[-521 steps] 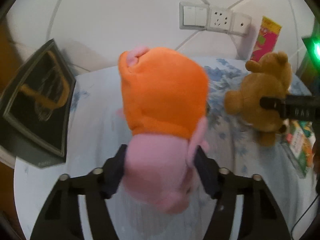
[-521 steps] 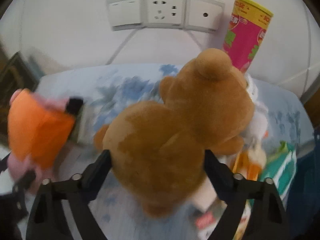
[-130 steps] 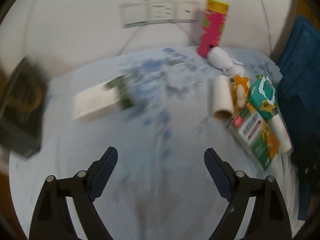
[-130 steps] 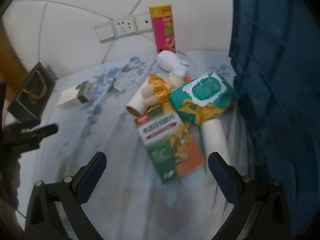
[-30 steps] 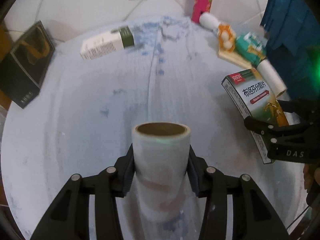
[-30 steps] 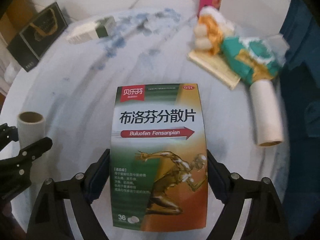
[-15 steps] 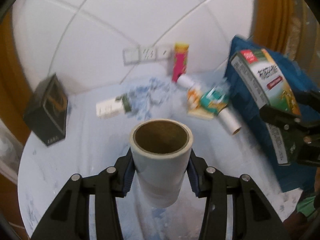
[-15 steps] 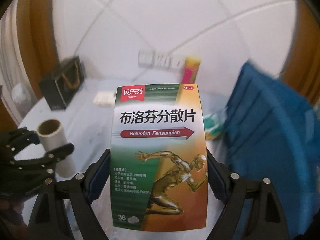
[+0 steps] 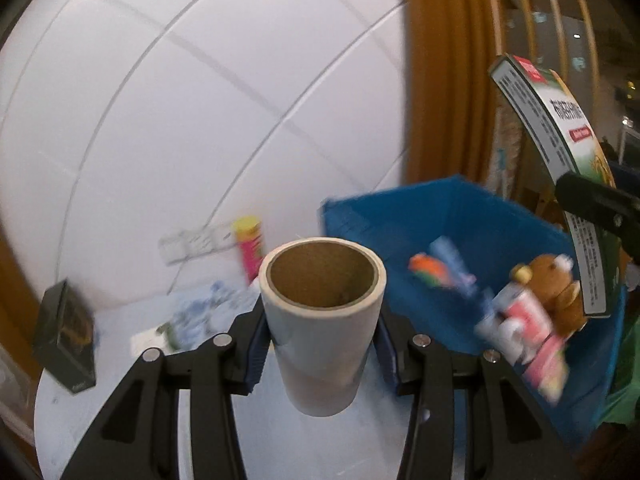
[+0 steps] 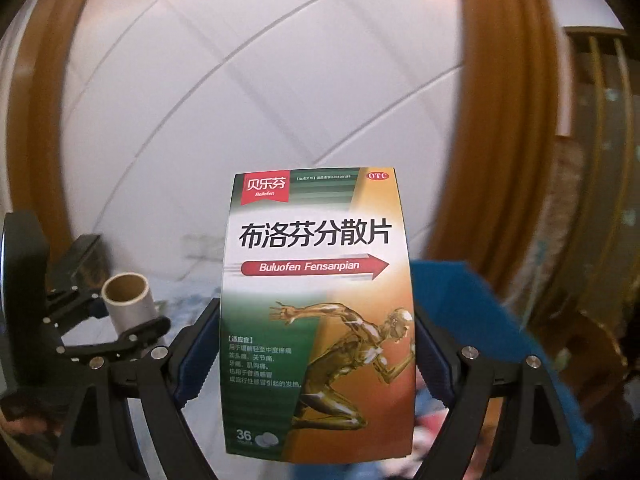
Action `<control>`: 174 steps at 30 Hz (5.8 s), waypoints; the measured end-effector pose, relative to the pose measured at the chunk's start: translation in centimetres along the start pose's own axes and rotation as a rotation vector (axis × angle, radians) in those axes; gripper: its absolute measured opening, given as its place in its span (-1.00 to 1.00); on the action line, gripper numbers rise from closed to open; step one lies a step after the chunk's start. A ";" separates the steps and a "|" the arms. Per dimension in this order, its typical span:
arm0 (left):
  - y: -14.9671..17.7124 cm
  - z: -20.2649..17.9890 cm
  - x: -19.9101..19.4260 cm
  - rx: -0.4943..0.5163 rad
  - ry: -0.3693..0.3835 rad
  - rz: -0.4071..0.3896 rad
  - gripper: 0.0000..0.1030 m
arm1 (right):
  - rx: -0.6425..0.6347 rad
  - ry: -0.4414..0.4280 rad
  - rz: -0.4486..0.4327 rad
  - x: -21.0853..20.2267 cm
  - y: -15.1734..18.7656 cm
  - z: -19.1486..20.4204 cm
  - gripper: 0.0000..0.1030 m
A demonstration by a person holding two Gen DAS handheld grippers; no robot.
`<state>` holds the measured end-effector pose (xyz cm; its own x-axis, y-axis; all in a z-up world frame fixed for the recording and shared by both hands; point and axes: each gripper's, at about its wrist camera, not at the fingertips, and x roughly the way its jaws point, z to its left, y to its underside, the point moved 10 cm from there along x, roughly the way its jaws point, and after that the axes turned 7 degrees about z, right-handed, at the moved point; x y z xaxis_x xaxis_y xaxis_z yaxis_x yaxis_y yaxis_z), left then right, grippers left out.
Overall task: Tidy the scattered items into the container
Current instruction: 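Carry the paper roll and medicine box over the blue crate and release both, then move both tools back toward the remaining items on the table, then grasp the white plush in yellow dress with the left tool while the right tool grasps the paper roll, then lift the plush with the left tool while the right tool lifts the paper roll toward the crate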
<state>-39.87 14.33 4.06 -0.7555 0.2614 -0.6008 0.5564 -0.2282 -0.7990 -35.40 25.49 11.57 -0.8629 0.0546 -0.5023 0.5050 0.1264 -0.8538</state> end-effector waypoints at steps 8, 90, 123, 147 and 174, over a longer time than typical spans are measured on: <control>-7.5 -14.8 -1.3 0.109 0.087 -0.071 -0.13 | 0.102 0.088 0.042 -0.7 3.5 -14.9 0.68; 19.4 22.6 30.0 0.005 -0.104 0.467 0.95 | 0.072 -0.071 0.589 36.3 22.9 15.6 1.00; 21.8 17.3 41.0 0.098 -0.021 0.536 -0.63 | 0.229 -0.077 0.640 43.7 28.3 13.4 -0.08; 25.9 21.5 38.0 -0.020 -0.093 0.592 0.47 | 0.165 -0.147 0.636 40.0 28.6 16.6 0.70; 23.6 20.4 28.0 -0.076 -0.069 0.453 -0.59 | 0.061 -0.179 0.584 35.1 25.5 20.1 -0.11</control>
<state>-54.95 -2.91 -31.03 -0.4504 0.0877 -0.8885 0.8574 -0.2349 -0.4578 -52.47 10.74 -30.55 -0.4300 -0.0706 -0.9001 0.8981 0.0681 -0.4344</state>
